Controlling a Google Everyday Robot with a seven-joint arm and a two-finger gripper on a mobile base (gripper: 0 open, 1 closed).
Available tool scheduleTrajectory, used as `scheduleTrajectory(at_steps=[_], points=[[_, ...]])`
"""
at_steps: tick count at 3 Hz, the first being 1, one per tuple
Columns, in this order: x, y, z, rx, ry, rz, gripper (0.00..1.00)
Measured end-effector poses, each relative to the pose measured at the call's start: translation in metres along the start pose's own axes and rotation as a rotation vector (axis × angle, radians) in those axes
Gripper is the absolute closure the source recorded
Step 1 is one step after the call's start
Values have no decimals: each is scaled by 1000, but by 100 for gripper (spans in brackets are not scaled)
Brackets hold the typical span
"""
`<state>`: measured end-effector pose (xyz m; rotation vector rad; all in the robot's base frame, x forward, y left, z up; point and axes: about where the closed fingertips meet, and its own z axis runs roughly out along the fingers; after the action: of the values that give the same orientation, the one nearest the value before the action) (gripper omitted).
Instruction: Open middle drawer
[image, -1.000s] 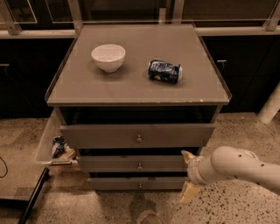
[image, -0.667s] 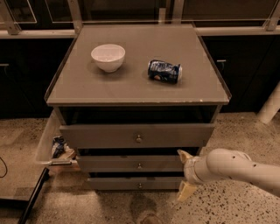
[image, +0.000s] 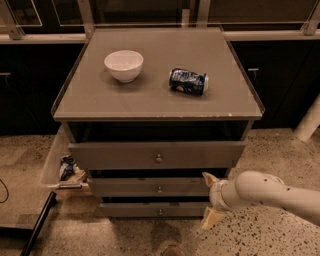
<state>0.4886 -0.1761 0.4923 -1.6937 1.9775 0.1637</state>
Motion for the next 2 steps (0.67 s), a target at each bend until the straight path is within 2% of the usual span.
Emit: scheduleTrajectory(at_steps=[2], points=[[9,-6,44,-7,-70,-46,0]])
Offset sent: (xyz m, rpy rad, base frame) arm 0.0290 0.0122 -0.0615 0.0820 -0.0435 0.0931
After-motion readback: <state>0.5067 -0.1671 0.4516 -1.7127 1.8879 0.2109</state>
